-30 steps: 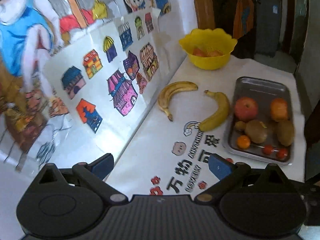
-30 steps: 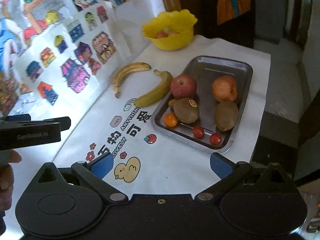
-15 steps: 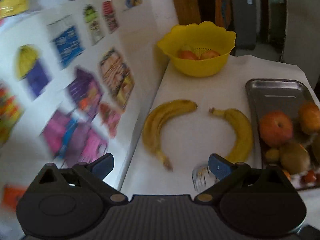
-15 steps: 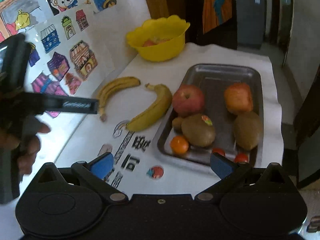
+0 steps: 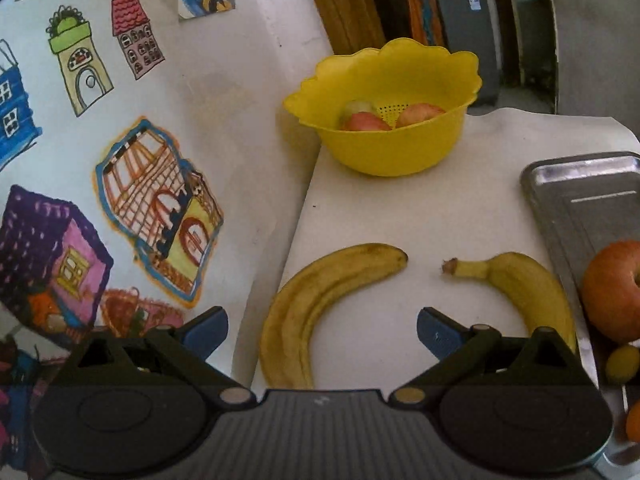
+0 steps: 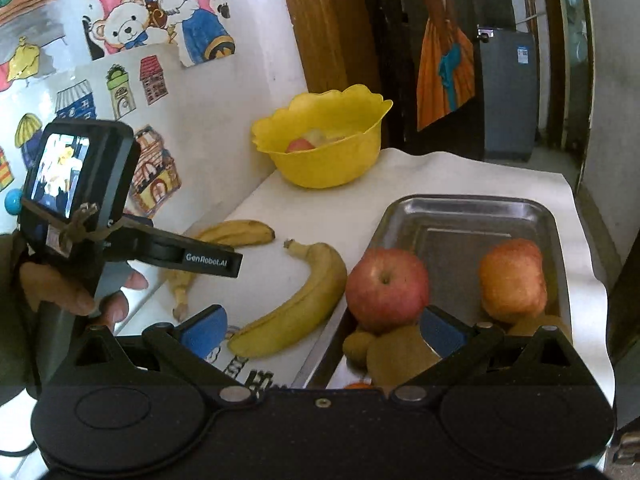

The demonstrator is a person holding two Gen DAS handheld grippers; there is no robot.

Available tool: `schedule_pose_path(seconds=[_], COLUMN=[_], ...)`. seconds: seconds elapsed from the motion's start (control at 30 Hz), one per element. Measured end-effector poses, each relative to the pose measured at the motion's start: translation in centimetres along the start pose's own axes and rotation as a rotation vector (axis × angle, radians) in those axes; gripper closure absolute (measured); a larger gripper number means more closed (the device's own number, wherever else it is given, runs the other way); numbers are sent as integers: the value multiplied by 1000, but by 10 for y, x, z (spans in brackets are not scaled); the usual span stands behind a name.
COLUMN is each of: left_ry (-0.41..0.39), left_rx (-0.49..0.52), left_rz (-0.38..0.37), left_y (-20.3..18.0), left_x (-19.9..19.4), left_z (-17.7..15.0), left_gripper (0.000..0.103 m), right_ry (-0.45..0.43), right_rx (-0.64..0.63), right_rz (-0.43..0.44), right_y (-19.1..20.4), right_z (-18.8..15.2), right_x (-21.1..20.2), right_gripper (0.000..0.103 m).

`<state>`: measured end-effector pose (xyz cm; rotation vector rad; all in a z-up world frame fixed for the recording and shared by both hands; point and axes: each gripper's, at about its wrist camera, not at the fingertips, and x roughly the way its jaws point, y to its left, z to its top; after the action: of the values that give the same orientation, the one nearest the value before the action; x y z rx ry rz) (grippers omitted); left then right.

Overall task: Organize fruits
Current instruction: 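Move the left tool to the curved banana while the right tool approaches the other banana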

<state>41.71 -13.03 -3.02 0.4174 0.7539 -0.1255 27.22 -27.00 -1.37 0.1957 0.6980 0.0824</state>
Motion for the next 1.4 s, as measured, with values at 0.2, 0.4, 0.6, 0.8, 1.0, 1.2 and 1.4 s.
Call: schedule_pose_path(seconds=[0.2, 0.4, 0.6, 0.8, 1.0, 1.2, 1.4], left_ry=[20, 37, 68, 103, 134, 143, 123], left_rx=[-37, -72, -49, -45, -55, -88, -87], left_rz=[-20, -58, -52, -33, -39, -26, 13], left_y=[7, 10, 5, 6, 9, 15, 18], left_x=[16, 35, 56, 71, 82, 86, 80], left_z=[5, 15, 21, 18, 18, 22, 13], left_gripper=[1, 1, 2, 7, 14, 28, 40], right_ry=[19, 55, 68, 85, 157, 235, 289], right_rx=[-50, -100, -159, -247, -365, -401, -421], right_rz=[19, 51, 60, 42, -2, 9, -48], right_y=[8, 14, 21, 24, 29, 30, 31], right_z=[11, 16, 24, 38, 50, 56, 54], right_x=[11, 26, 43, 71, 109, 137, 166], right_gripper=[1, 3, 6, 8, 15, 22, 30])
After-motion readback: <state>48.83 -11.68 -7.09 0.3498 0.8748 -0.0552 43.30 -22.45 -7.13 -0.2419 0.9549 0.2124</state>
